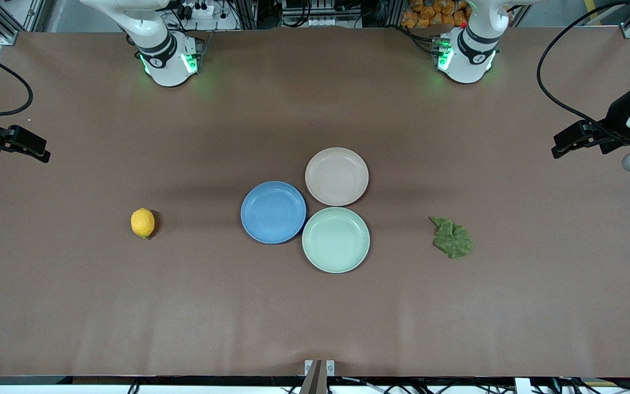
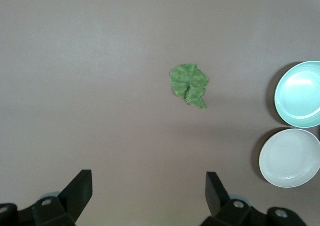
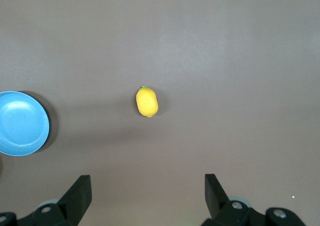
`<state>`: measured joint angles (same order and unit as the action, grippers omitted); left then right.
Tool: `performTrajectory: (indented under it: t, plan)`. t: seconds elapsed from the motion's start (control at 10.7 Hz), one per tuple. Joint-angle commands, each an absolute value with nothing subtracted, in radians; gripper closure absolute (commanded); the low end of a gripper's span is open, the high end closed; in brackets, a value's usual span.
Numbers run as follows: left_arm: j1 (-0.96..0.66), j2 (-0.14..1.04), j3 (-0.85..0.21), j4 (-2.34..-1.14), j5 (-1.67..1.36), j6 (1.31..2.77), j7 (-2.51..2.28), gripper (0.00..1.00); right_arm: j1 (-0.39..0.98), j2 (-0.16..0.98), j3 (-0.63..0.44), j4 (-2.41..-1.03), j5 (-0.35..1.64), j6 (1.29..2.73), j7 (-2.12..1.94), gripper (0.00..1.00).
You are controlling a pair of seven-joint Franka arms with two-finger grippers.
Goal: Pick lemon and lettuce from blue and beige plates
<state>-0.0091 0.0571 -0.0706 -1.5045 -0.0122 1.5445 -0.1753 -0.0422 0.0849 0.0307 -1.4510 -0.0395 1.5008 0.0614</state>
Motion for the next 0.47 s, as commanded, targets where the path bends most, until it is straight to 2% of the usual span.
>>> performTrajectory:
  t: [0.0,0.37]
  plan:
    - [-0.006,0.048,-0.069,-1.506,-0.02,1.531,-0.149,0.0,-0.048,0.055,0.031,-1.482,-0.037,1.511,0.048,0.0]
    - [-0.008,0.049,-0.069,-1.506,-0.02,1.531,-0.149,0.0,-0.048,0.055,0.031,-1.482,-0.035,1.511,0.023,0.0]
